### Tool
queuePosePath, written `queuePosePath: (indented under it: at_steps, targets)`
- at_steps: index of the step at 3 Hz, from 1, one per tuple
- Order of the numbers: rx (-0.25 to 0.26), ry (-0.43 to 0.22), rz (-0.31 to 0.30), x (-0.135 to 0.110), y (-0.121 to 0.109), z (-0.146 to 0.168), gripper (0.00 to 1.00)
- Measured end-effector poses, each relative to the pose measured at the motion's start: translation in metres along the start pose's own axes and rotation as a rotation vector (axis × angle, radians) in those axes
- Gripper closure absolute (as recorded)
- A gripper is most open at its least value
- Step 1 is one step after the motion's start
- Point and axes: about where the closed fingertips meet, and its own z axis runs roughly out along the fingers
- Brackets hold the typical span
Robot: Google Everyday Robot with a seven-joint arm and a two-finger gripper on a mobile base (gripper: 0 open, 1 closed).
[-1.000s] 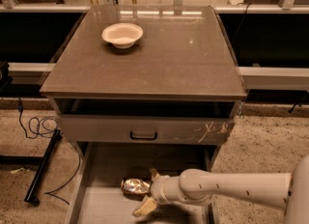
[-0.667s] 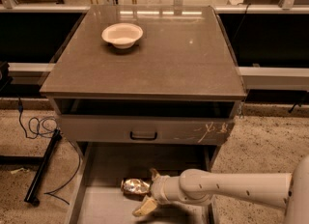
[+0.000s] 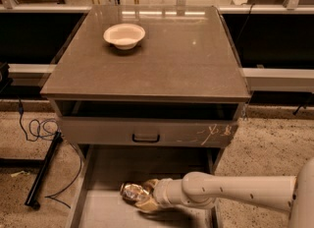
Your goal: Pick orange can from middle drawer and place on counter
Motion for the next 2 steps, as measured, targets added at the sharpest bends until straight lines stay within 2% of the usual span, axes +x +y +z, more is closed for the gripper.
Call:
queuePosePath:
  at_steps: [2]
  targets:
    - [0.000, 0.000, 0.000, 0.0000, 0.0000, 0.0000, 0.89]
